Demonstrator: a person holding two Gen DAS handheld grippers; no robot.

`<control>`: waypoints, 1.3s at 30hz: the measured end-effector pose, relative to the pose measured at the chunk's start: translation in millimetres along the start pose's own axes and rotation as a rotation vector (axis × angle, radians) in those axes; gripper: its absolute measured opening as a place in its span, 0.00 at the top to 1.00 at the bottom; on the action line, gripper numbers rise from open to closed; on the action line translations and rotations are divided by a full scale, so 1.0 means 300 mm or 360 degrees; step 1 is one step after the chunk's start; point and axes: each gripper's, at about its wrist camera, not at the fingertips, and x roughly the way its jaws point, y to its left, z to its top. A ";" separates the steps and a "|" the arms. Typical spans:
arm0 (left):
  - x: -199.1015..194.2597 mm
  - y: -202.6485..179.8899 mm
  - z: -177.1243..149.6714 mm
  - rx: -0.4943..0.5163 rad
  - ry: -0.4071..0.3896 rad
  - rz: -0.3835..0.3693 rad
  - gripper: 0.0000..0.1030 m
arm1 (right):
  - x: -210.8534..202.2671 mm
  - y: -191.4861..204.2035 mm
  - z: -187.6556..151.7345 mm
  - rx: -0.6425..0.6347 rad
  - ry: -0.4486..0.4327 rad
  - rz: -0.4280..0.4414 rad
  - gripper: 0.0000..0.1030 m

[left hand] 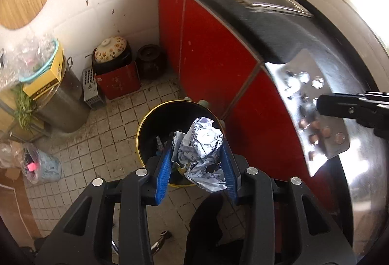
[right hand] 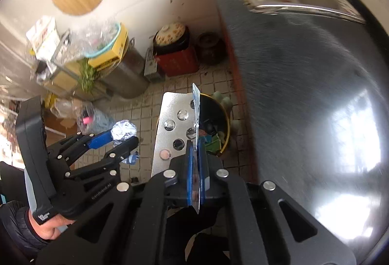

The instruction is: Collect trash

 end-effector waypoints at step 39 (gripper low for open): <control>0.139 0.010 0.071 0.0070 0.0005 0.0018 0.10 | -0.021 -0.056 0.132 0.0033 -0.0012 0.0003 0.18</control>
